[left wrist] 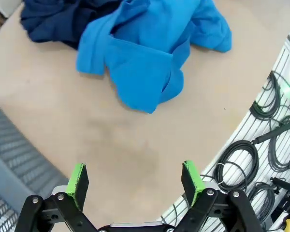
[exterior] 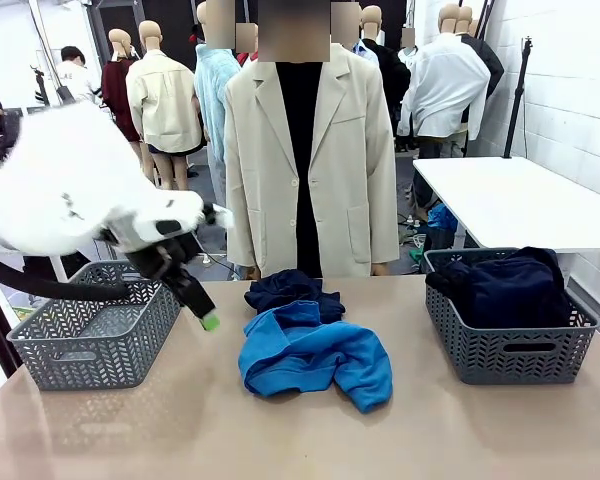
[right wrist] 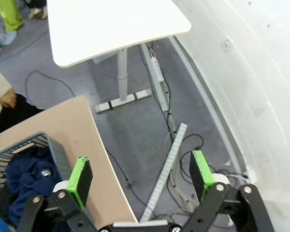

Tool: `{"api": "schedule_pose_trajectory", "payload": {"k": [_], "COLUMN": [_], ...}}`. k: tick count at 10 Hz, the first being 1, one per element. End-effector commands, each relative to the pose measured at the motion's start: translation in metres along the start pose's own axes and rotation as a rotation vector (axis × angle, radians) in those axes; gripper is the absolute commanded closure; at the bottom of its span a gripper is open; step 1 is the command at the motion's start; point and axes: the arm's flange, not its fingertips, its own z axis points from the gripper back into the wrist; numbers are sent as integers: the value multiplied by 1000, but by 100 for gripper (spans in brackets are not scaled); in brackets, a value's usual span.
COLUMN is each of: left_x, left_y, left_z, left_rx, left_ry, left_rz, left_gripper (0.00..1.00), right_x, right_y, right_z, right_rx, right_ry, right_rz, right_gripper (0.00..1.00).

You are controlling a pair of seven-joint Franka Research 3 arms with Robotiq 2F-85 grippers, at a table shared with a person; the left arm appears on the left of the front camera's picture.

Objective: Sort the tops and bottoms.
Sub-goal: Lift clothes from the center of the table with your left hand.

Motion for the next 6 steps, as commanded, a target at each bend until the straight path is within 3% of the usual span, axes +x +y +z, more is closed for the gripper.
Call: {"api": "schedule_pose_trajectory", "payload": {"k": [1, 6], "left_x": [18, 26], "left_y": [1, 2], "left_z": [-41, -110], "left_rx": [-16, 7], "left_ry": [11, -35], "left_rz": [-93, -173], "left_gripper": [0, 0], "right_x": [-2, -2], "right_y": [1, 1], "right_z": [-1, -1], "right_rx": [-3, -3], "right_ry": [3, 3], "right_rz": [13, 13], "right_gripper": [0, 0]}}
